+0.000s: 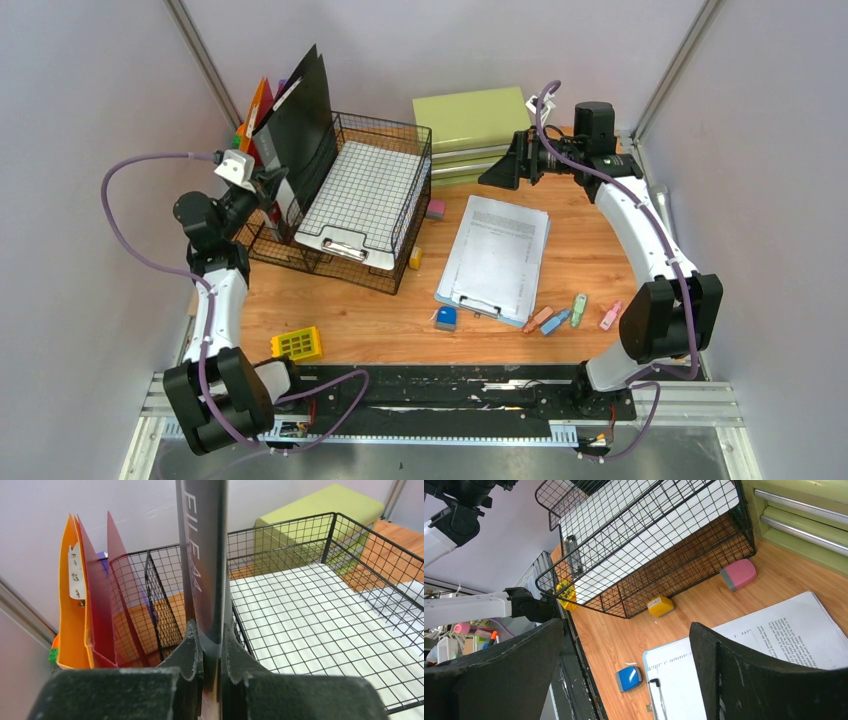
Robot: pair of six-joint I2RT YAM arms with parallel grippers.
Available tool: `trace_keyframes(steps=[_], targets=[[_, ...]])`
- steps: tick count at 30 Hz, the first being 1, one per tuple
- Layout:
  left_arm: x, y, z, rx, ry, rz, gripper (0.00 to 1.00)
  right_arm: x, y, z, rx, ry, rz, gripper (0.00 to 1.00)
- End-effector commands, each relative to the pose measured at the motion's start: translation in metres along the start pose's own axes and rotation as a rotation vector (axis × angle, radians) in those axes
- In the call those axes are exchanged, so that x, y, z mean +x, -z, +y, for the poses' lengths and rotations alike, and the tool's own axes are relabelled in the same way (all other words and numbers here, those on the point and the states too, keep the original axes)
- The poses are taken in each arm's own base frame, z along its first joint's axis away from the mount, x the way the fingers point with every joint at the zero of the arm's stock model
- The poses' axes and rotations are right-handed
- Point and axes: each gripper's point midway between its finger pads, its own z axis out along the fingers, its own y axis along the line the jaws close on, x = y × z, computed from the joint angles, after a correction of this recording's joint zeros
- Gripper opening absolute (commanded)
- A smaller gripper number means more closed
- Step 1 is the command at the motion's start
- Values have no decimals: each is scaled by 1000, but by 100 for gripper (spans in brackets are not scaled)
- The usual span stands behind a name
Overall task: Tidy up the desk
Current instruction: Place the folder in the storage box.
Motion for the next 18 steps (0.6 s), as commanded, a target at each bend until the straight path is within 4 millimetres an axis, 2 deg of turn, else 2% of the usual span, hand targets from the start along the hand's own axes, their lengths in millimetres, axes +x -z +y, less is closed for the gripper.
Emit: trace_keyframes(steps=[1,12,18], targets=[[-8,2,-25,107,-55,-71,0,-9,-1,6,-26,54,-13,100],[34,10,-17,14,-22,-53,0,-6,-1,5,-15,55,-11,100],[39,11,0,-67,-39,-51,0,-5,-3,3,-16,51,-7,100]])
